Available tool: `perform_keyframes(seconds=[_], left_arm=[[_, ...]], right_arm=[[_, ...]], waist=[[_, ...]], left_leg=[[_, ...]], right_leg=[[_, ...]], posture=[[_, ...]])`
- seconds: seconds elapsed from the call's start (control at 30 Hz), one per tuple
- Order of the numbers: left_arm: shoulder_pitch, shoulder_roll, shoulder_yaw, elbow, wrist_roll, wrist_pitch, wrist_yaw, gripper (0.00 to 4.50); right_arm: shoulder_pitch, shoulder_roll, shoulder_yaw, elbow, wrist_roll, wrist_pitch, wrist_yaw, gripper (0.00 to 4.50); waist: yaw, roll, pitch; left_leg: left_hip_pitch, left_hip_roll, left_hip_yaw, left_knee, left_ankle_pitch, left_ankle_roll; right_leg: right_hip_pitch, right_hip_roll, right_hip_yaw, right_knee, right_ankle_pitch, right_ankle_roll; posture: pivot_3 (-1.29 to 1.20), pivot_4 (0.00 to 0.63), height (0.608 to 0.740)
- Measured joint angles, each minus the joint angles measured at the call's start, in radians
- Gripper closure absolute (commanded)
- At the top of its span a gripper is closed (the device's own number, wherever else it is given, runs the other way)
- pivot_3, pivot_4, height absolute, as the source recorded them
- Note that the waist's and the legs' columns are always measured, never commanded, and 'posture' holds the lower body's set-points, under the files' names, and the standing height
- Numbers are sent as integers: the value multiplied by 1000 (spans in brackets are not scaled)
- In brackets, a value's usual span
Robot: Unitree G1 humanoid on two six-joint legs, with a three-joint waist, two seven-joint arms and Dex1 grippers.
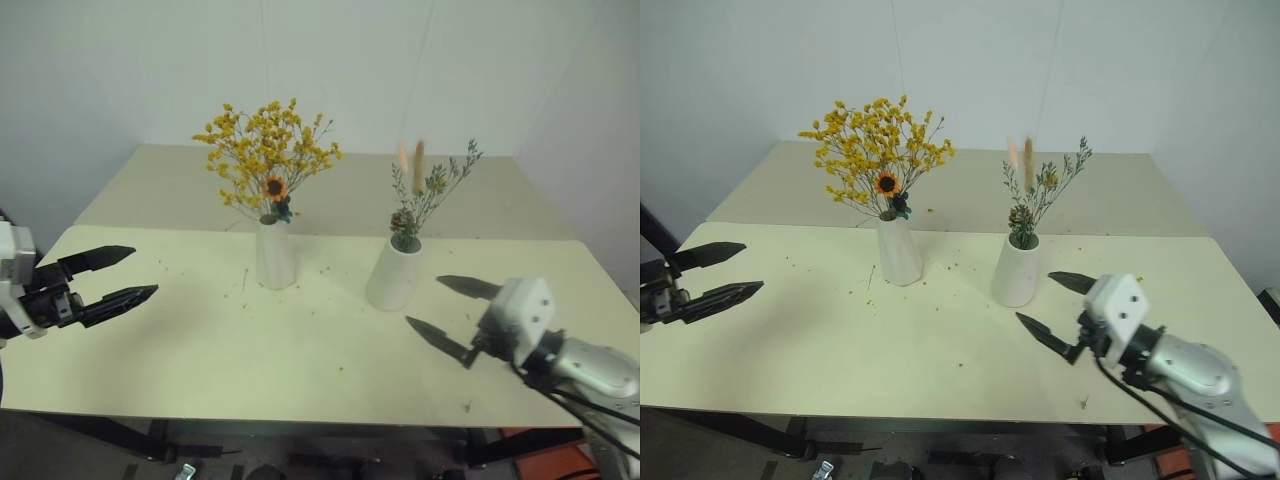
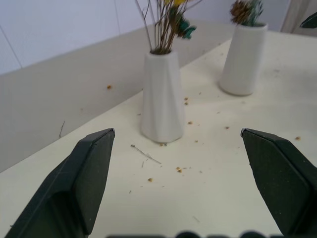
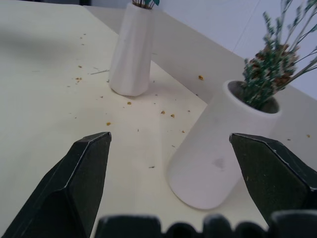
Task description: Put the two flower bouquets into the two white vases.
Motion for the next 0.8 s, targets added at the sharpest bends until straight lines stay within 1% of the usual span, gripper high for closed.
perform_keyframes(seconds=[0.1, 0.17, 0.27, 0.37, 0.43, 0.67, 0.8], left_arm=[[35, 0, 20, -49, -22, 10, 14, 18], [58, -3, 22, -67, -22, 9, 30, 18], [96, -19, 25, -86, -27, 6, 45, 18], [122, -27, 38, -120, -41, 16, 69, 18], [141, -27, 58, -138, -56, 18, 70, 18], [165, -26, 64, -145, -56, 19, 89, 18], [164, 8, 66, -143, -72, 42, 90, 18]], right_arm=[[-3, -100, -105, 85, 25, -9, 94, 0], [-18, -141, -142, 144, 25, -22, 132, 0], [-50, -173, -158, 211, 31, -29, 174, 0], [-81, -190, -162, 243, 51, -29, 202, 0], [-84, -203, -164, 251, 53, -31, 210, 0], [-64, -191, -161, 256, 41, -51, 219, 0], [-45, -189, -171, 256, 41, -60, 216, 0]], waist=[[3, 0, 0], [3, 0, 0], [-2, 0, 0], [-8, 0, 0], [-10, 0, 0], [-11, 0, 0], [-11, 0, 0]], left_leg=[[11, 1, 2, -2, 0, 0], [13, 1, 4, -3, 0, 0], [13, 2, 5, -4, 0, 0], [12, 2, 5, -5, 0, 0], [12, 2, 5, -5, 0, 0], [12, 1, 5, -6, 0, 0], [12, 1, 5, -6, 0, 0]], right_leg=[[11, 0, 0, -3, -7, 5], [11, 0, 1, -3, -7, 5], [10, 1, 2, -2, -7, 4], [9, 1, 2, -2, -7, 4], [9, 0, 2, -2, -5, 0], [9, 0, 2, -2, -6, 1], [9, 0, 2, -3, -6, 2]], posture=[[0, 150, 740], [0, 150, 740], [0, 150, 740], [0, 150, 740], [0, 150, 740], [0, 150, 740], [0, 150, 740]])
